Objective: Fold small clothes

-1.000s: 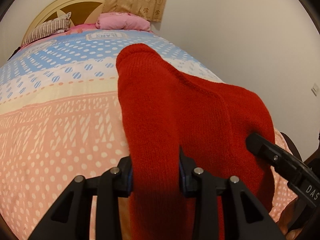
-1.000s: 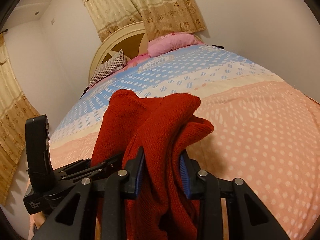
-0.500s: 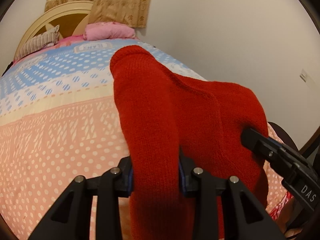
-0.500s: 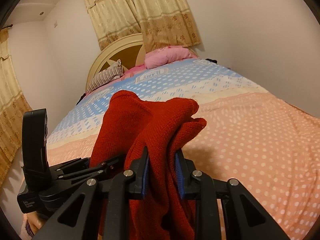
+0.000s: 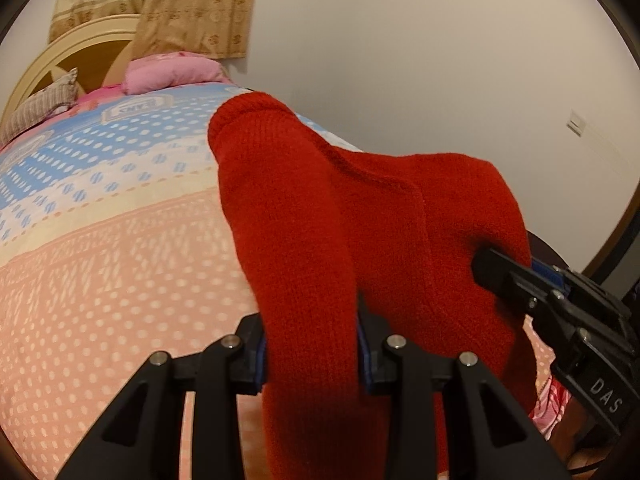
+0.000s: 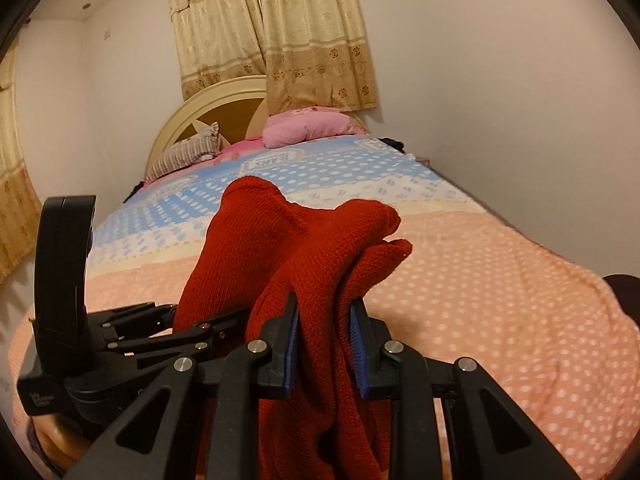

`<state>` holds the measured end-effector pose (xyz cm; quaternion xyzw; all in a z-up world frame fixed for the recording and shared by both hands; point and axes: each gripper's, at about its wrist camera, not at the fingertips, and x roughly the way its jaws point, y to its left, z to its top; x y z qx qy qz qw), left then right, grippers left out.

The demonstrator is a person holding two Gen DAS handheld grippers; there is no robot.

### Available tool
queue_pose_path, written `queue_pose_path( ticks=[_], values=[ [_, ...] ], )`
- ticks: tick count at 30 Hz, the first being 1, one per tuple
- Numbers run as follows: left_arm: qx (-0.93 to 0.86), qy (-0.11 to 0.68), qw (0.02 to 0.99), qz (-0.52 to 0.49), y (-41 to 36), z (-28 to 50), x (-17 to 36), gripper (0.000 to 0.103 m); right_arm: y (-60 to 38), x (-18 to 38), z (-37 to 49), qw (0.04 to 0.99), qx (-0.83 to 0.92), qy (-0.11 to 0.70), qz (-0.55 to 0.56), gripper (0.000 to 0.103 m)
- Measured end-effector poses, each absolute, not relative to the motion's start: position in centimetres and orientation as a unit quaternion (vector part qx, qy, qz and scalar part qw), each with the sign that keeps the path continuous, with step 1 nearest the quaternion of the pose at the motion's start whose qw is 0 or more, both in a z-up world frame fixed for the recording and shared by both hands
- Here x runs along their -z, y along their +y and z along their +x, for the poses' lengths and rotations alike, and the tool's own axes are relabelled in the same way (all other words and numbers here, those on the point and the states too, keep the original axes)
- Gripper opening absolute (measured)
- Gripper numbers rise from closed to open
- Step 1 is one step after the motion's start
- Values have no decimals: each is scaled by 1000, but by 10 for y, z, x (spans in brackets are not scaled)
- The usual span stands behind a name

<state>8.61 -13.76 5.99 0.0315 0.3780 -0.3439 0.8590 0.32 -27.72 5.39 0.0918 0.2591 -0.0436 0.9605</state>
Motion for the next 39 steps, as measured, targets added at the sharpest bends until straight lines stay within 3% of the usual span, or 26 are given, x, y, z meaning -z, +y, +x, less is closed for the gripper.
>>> queue_pose_path(
  ticks=[24,39],
  values=[
    [372,377,845,73,-235,91,-49,35,-362,-36,-15,955,133,234,123,23],
    [323,377,862,98,-279,120,-17,35,-412,-3,39,951,150,248,103,22]
  ],
)
